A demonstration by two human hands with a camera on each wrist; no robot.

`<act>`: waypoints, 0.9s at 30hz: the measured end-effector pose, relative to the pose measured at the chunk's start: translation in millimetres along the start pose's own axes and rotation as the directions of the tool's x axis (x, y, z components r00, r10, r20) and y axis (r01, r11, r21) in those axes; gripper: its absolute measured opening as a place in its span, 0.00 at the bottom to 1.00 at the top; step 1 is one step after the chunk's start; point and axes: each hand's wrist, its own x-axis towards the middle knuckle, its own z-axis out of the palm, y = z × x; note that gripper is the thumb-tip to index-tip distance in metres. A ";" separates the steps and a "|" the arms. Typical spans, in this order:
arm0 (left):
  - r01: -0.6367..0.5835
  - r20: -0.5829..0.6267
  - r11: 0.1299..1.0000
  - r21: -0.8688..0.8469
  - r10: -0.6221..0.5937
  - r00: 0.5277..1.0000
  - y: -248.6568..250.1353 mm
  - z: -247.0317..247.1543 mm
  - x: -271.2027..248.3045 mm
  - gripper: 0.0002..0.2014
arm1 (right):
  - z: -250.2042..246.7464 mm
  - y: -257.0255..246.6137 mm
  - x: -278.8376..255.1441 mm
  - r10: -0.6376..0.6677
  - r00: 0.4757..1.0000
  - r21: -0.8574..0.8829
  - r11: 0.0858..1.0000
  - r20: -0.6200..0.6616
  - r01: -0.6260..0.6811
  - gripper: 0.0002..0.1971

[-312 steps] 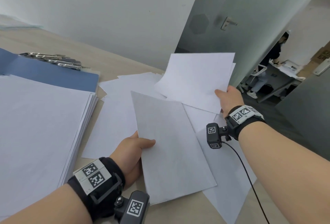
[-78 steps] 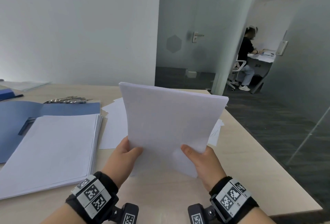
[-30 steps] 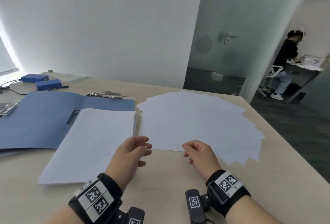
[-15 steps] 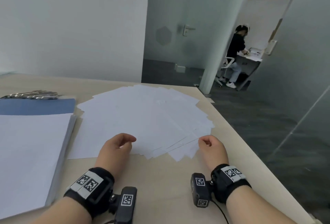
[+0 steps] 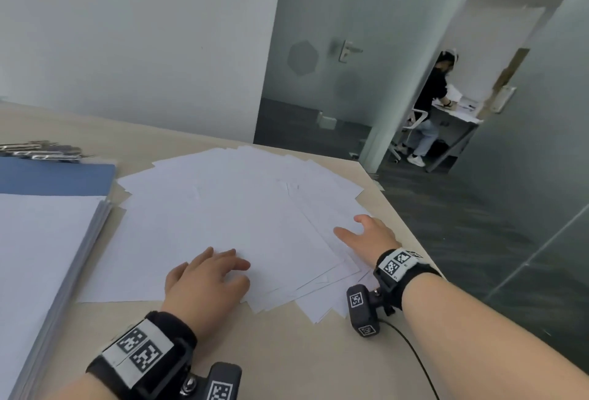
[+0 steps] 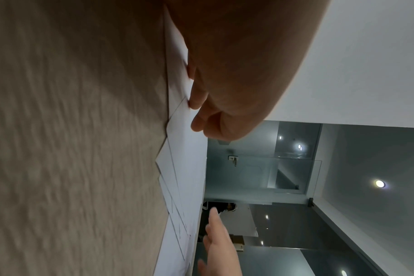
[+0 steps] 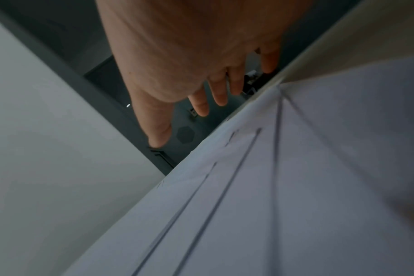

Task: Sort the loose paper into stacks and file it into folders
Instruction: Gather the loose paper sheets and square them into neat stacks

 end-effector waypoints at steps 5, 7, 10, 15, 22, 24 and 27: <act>0.001 0.020 1.000 -0.010 -0.001 1.000 0.1 0.2 0.0 0.14 | 1.5 -20.8 37.0 -0.060 0.990 -0.133 0.988 0.126 0.077 0.65; 0.002 0.033 1.000 -0.011 -0.001 0.999 0.9 -0.3 -0.5 0.14 | 2.6 -25.5 45.4 -0.060 0.984 -0.175 0.981 0.166 0.089 0.68; 0.007 0.020 0.999 -0.038 -0.006 1.000 2.9 -0.4 -2.2 0.13 | 4.0 -27.9 52.0 -0.051 0.973 -0.151 0.985 0.226 0.087 0.67; 0.010 0.022 1.000 -0.029 -0.009 1.000 2.2 0.3 -1.6 0.12 | 3.7 -33.6 50.6 -0.009 0.983 -0.233 0.971 0.183 0.052 0.61; 0.006 0.029 0.999 -0.033 -0.005 1.000 1.4 -0.4 -1.3 0.10 | 1.9 -43.5 53.0 0.018 0.985 -0.365 0.930 0.172 0.047 0.55; 0.008 0.026 0.999 -0.034 -0.007 1.000 1.7 -0.5 -1.0 0.10 | 2.9 -47.5 56.7 0.026 0.983 -0.359 0.932 0.183 0.043 0.56; 0.010 0.032 0.999 -0.031 -0.009 0.999 1.7 -0.5 -0.6 0.09 | 4.4 -55.2 61.9 0.032 0.978 -0.353 0.935 0.205 0.043 0.58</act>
